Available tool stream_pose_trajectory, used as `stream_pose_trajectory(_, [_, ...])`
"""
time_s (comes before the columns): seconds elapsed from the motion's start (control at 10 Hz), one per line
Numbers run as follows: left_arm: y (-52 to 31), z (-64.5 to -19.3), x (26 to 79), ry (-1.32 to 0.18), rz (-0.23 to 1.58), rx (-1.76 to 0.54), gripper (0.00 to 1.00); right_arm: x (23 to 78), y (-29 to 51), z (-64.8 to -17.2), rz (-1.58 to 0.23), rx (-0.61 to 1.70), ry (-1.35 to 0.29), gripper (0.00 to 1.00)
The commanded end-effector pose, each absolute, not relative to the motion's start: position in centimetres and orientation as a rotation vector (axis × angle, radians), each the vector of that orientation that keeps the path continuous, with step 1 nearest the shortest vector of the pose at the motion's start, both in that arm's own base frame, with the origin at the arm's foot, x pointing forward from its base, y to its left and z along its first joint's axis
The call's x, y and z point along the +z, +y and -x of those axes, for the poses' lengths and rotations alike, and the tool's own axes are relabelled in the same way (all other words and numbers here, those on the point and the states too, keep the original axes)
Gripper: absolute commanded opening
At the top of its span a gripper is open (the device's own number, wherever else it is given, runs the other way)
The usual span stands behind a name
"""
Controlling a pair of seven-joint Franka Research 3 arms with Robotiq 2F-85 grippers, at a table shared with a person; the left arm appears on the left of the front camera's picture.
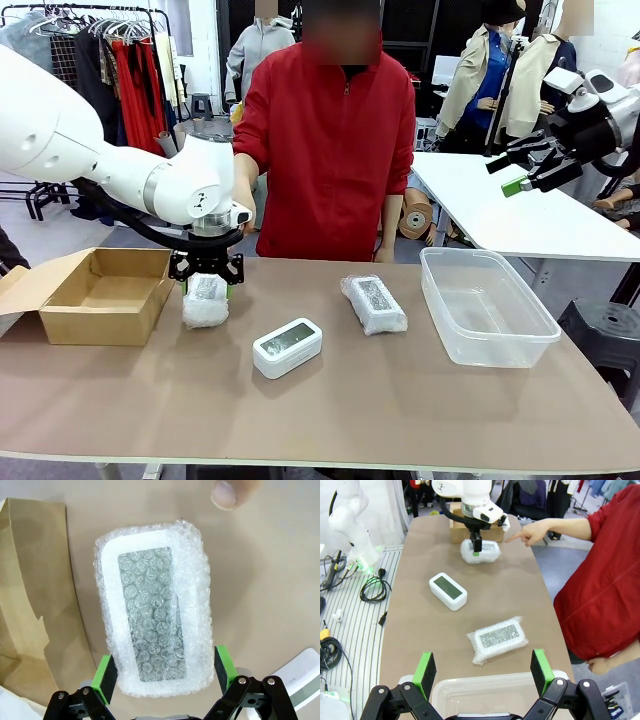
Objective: Separate and place wrapped and unwrapped clocks.
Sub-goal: Pick up the Digital clock indicated by the person.
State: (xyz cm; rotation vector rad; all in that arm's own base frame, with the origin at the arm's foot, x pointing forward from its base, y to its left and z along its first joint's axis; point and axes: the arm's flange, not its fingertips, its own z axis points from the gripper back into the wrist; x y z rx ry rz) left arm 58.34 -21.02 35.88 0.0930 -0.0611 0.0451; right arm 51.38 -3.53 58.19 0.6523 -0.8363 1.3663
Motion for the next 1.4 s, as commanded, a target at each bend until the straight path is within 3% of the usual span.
stream_pose_trajectory(0.0, [-20.8,-58.9,35.6,-0.070,-0.128,0.081,1.00,58.3,-3.4,-51.3,-0.653,1.369,-0.840,1.00])
stream_pose_trajectory(1.0, [-20.4,-59.6,32.0,0.002,-0.100,0.090,1.00,58.3,-3.4,-51.3,-0.653,1.369,-0.840,1.00])
stream_pose_trajectory(1.1, [-20.4,-59.5,32.0,-0.010,-0.110,0.069,0.89,58.3,-3.4,-51.3,-0.653,1.369,-0.840,1.00])
stream_pose_trajectory(1.3, [-20.0,-59.4,32.4,-0.010,-0.108,0.074,0.51,58.3,-3.4,-51.3,-0.653,1.369,-0.840,1.00])
